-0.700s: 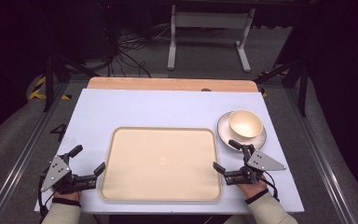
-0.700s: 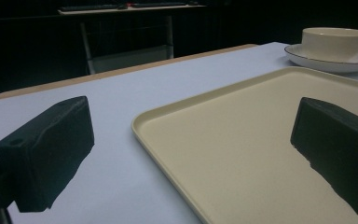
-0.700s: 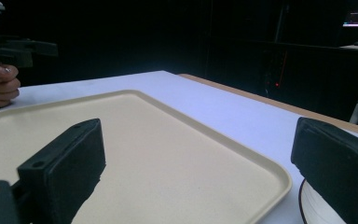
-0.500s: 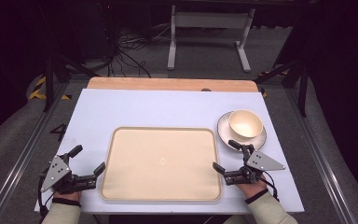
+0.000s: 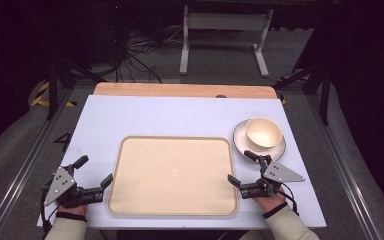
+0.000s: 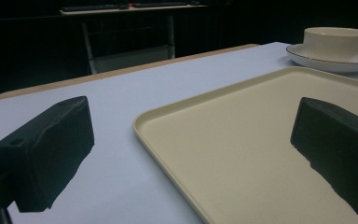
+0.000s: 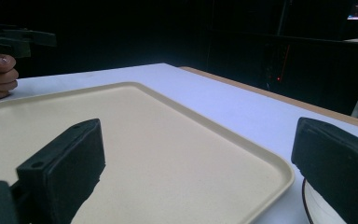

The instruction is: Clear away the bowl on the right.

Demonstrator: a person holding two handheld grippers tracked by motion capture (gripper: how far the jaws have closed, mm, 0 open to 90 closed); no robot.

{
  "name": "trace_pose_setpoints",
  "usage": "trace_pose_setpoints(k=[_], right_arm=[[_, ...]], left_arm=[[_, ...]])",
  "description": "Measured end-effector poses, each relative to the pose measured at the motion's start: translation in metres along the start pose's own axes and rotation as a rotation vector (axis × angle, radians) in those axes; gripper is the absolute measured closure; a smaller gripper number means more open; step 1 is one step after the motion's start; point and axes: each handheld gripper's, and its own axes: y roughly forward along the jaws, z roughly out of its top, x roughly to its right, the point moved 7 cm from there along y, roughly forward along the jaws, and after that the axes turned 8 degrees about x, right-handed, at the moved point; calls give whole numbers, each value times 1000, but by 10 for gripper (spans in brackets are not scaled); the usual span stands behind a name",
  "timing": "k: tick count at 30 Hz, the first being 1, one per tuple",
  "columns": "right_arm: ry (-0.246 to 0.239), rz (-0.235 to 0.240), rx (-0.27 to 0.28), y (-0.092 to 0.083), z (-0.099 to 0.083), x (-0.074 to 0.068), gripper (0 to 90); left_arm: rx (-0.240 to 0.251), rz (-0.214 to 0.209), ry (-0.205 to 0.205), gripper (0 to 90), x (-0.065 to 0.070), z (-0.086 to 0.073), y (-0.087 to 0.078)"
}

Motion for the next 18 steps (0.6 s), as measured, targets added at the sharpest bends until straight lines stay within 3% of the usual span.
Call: trace_pose_setpoints(k=[10,18], right_arm=[[1,2,2,0,4,-2,29],[-15,-16,39,3,23,0,30]], left_arm=[[-1,0,2,2,0,0,0],[-3,3,4,2,0,0,0]])
